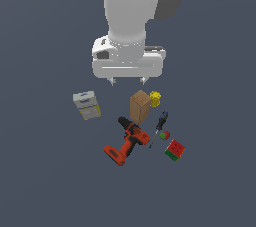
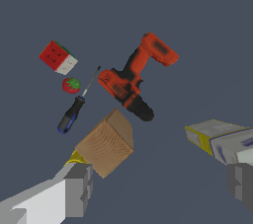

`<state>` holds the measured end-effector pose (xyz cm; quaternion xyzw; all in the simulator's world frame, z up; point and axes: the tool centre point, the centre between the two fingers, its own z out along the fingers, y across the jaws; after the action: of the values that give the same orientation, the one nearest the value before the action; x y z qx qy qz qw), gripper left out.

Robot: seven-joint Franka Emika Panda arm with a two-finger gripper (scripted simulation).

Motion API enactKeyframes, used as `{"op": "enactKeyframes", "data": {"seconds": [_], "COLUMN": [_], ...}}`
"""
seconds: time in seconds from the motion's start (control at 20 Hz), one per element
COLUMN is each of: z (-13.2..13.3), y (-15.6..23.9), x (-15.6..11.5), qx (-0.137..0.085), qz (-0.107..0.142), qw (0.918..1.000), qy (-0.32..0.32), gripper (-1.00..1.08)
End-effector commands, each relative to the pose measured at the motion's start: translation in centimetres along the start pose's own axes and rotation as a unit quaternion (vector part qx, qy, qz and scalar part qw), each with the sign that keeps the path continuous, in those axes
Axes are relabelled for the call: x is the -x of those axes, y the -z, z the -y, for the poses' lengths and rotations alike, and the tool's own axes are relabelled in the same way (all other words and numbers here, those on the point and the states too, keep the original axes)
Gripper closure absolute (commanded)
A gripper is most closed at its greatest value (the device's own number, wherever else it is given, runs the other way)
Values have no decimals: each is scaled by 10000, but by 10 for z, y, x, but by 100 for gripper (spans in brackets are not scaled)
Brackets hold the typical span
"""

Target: Pick up a designated object from a clutter of objects.

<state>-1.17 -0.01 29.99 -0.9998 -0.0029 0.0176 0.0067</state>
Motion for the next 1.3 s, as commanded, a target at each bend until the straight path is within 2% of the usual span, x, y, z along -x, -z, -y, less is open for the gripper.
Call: {"op": "enactKeyframes", "data": {"seconds": [0.0,0.45,0.85,1.25], "z": [0,-10,-7,9], "y": [0,23,17,-7], "x": [0,-10,-13,-28], "qx": [0,128,145,238], "qz": [0,-323,-303,-267], "qw": [10000,9994,9993,9953], "qy": [0,5,158,894], "gripper": [-92,-92,-92,-92]}}
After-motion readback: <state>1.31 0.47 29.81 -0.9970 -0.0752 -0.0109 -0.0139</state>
